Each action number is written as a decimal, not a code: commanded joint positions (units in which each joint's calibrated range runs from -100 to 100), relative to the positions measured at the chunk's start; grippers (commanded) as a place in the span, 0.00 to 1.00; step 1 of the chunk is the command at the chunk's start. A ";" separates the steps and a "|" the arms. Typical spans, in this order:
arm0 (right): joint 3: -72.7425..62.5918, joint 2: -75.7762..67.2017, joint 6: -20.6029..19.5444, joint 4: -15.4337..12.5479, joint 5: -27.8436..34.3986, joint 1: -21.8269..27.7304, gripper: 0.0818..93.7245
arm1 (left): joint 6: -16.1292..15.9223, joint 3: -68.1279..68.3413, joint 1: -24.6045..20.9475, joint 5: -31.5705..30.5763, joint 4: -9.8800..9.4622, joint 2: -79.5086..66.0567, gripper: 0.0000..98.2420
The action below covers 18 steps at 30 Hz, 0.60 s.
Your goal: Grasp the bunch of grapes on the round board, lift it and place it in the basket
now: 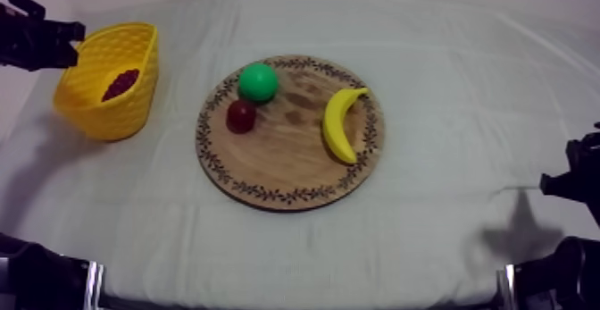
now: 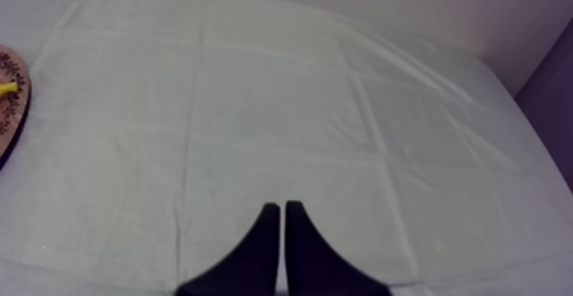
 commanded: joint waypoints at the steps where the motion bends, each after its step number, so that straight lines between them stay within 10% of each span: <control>1: -0.05 -0.02 -0.01 -0.01 -0.03 0.00 0.00 | -1.10 4.65 0.10 -2.32 0.30 -7.76 0.02; 7: -0.05 -0.02 -0.01 -0.01 -0.03 0.00 0.00 | -8.75 14.65 1.07 -9.36 3.28 -23.21 0.10; 18: -0.05 -0.02 -0.04 -0.01 -0.03 0.00 0.00 | -2.24 35.04 1.59 -23.10 -0.44 -47.82 0.05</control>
